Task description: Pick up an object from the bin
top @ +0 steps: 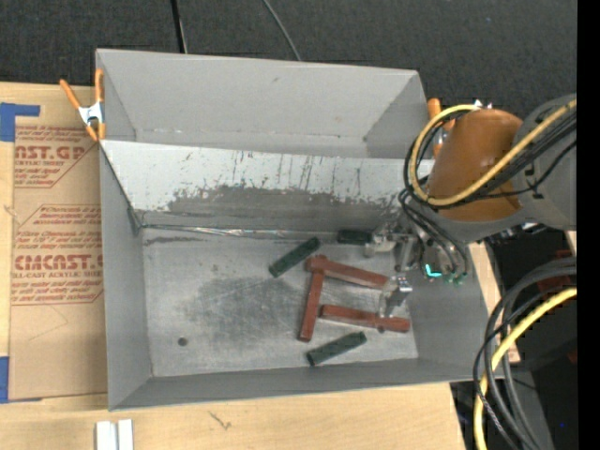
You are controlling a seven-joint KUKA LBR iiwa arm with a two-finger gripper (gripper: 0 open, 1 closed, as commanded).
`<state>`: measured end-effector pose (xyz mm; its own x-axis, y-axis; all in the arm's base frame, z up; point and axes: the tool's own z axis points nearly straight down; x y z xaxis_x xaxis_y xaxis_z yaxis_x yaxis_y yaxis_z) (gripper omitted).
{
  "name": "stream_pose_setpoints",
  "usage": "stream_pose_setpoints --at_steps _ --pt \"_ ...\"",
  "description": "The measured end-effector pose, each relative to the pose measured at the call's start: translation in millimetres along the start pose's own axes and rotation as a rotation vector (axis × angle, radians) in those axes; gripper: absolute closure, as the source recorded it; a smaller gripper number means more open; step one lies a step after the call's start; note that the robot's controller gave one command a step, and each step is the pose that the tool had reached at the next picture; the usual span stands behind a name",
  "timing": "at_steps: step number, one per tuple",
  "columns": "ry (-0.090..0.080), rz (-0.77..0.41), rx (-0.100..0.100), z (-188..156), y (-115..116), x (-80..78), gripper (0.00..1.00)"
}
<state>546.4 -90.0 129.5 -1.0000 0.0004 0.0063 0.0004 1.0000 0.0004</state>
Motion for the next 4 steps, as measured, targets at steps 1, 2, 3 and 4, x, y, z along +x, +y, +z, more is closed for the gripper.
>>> stream_pose_setpoints --at_steps 1,2,3,4 --pt "-0.007 -0.001 0.001 -4 0 -2.0 0.00" --pt "-0.013 -0.034 0.003 54 -8 -33.9 1.00" --pt "-0.013 -0.034 0.003 54 -8 -33.9 1.00" --pt "-0.010 -0.070 0.002 -95 -22 -20.1 1.00"
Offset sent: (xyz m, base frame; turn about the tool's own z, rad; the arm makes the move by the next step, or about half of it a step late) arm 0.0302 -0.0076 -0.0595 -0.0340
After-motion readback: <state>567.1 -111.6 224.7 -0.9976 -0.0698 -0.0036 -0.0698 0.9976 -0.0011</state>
